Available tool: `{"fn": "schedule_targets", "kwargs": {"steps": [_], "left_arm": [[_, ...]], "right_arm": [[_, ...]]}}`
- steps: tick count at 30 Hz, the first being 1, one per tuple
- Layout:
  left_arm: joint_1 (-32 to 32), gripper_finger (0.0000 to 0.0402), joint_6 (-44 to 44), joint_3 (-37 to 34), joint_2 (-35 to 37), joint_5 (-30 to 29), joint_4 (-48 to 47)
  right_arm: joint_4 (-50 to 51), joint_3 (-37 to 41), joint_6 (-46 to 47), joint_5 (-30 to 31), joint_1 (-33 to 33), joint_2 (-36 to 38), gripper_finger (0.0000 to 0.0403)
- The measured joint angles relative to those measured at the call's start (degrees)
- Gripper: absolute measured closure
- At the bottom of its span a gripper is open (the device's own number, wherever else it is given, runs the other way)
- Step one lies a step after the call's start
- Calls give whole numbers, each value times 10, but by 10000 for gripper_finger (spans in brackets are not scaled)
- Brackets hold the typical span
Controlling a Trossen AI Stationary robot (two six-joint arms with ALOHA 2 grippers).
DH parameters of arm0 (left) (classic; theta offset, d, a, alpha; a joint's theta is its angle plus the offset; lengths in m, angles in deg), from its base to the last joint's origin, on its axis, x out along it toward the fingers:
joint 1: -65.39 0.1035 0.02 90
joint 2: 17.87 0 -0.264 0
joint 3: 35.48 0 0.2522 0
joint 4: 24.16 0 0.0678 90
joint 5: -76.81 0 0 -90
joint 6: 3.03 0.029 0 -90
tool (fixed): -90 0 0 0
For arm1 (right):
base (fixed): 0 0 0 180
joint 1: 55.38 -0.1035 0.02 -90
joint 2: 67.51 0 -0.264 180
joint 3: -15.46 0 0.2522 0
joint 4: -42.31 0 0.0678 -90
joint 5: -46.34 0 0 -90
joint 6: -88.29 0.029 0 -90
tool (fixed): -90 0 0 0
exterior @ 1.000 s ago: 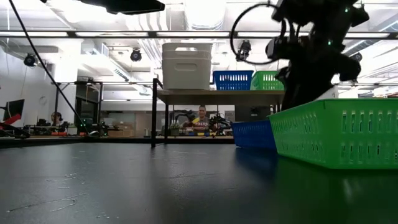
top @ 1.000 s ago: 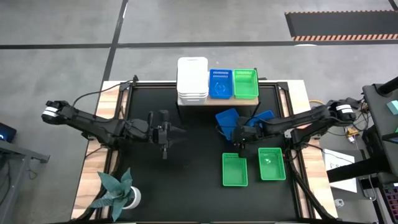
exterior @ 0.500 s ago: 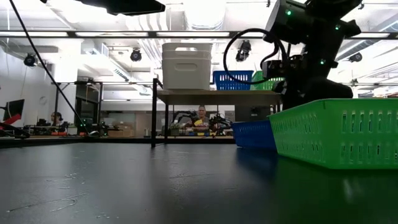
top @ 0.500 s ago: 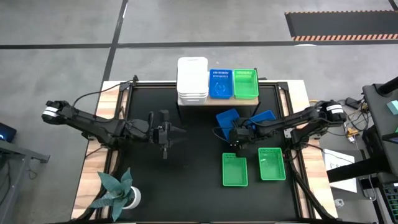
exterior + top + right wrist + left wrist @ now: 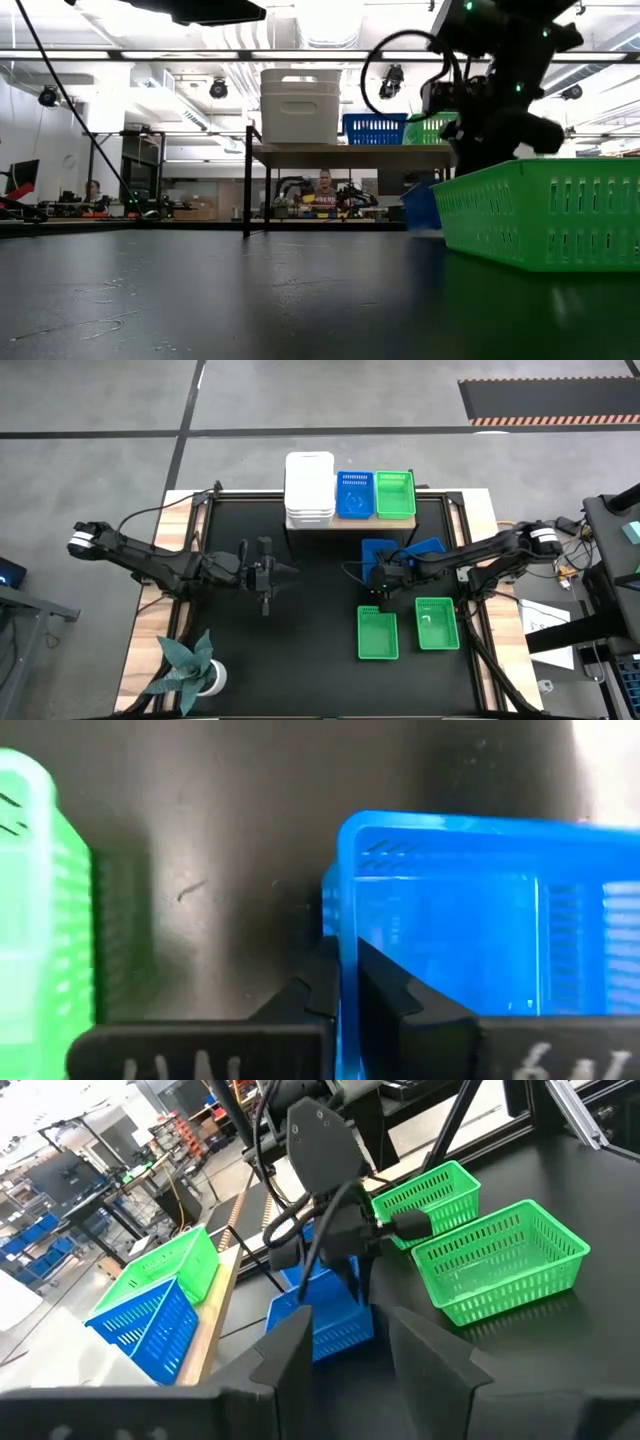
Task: Stack baskets on shelf by color
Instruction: Stack the left blue bin on top of the blue bin on the shelf
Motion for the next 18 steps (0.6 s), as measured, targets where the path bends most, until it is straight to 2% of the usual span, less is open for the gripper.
{"fn": "schedule_targets", "kwargs": {"steps": [5,18], "left_arm": [[0,282,0,0,0,0,0],[-1,282,-16,-1,0,0,-5]], "right_arm": [[24,-52,18,0,-19,5,394],[105,-251,43,-3,-50,-12,394]]}}
